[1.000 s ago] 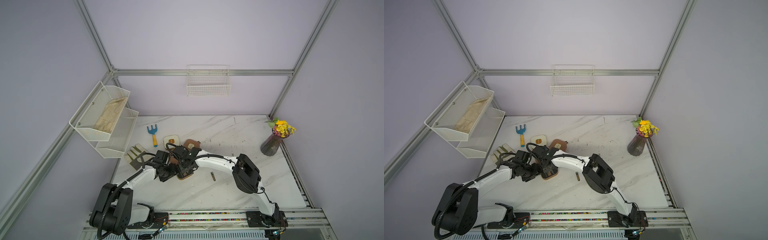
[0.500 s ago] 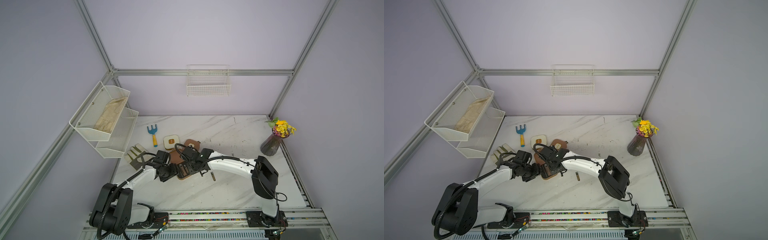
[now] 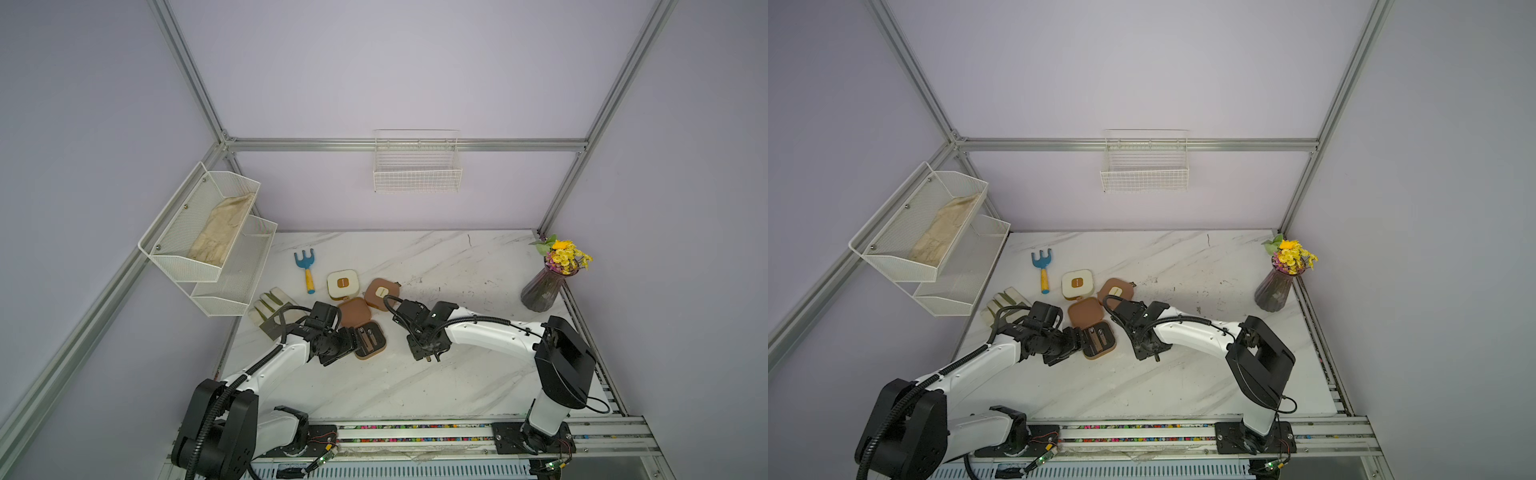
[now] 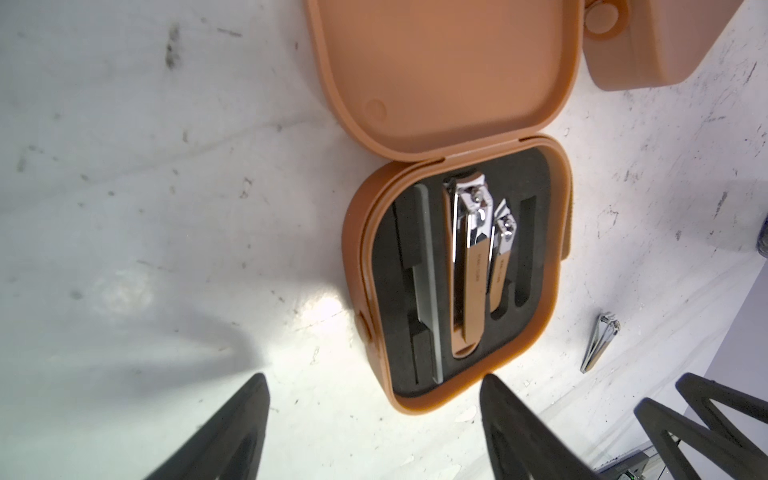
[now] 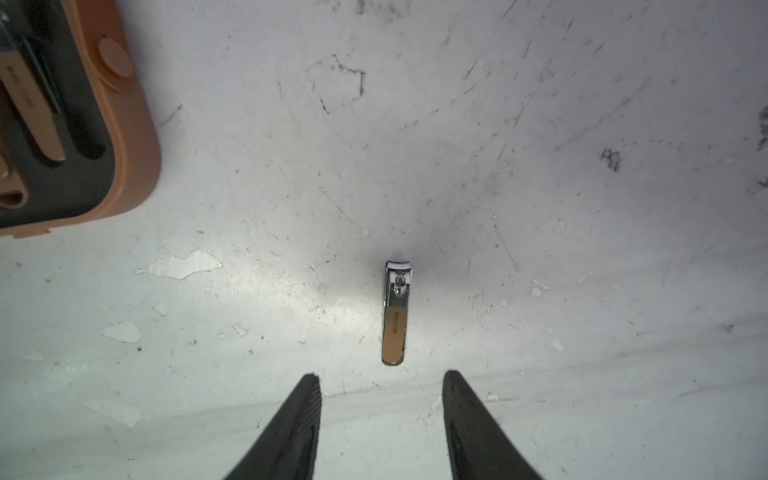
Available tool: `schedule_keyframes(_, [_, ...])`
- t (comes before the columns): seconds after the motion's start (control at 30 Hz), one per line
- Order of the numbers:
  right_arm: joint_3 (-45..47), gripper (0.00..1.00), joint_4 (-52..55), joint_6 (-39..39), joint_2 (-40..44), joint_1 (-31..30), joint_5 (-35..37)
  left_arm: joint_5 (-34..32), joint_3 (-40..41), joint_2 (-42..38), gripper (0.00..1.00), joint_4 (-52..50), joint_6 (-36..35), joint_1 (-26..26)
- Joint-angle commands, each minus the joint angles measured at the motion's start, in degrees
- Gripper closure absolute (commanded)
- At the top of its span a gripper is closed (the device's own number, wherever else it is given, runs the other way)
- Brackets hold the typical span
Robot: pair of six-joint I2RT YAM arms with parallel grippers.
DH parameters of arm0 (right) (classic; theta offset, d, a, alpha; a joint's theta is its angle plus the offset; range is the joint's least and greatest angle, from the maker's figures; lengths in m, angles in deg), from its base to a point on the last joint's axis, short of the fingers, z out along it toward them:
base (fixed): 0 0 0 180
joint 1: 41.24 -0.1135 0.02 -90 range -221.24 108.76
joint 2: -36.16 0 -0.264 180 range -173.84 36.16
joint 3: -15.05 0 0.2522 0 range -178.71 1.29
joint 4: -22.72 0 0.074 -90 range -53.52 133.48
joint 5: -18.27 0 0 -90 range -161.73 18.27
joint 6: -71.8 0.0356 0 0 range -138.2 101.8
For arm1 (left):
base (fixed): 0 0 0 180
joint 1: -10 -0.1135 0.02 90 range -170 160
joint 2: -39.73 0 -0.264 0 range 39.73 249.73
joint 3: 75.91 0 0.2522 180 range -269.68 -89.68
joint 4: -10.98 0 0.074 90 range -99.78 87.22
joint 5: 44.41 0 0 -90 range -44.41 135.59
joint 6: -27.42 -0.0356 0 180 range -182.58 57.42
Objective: Organize nail clipper sets
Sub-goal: Pick up the nail clipper from the center of the board.
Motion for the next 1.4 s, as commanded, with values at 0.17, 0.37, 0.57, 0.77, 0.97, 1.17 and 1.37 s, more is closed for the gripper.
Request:
schedule_keyframes(0.17, [3.66,0.53,-3.19,-1.07,-3.02,2.65,-2.86,-0.32,-1.50,-0.69,0.21,-0.75,0.90,0.56])
schedule_keyframes(0.37, [4.87,0.58,-4.59,-1.07,-4.24,3.08,-3.84,-0.53,-1.67,-0.09,0.21,-0.77,0.90,0.60])
schedule_keyframes(0.57, [5.37,0.62,-5.35,-1.06,-4.77,3.12,-4.11,-0.62,-1.83,0.41,0.21,-0.73,0.90,0.73])
schedule_keyframes(0.77, [5.37,0.64,-6.32,-0.89,-5.56,3.26,-4.24,-0.75,-1.78,0.49,0.21,-0.77,0.90,0.79])
schedule_keyframes(0.97, [5.48,0.68,-6.98,-0.63,-6.27,3.32,-4.26,-0.79,-1.78,0.58,0.21,-0.69,0.95,0.79])
schedule_keyframes(1.17, [6.11,0.74,-6.75,-0.45,-6.01,3.36,-4.50,-0.79,-1.78,0.71,0.21,-0.68,0.96,0.89])
schedule_keyframes(1.37, [6.77,0.82,-6.83,-0.37,-6.01,3.45,-5.28,-0.69,-1.95,0.84,0.22,-0.68,0.90,0.95])
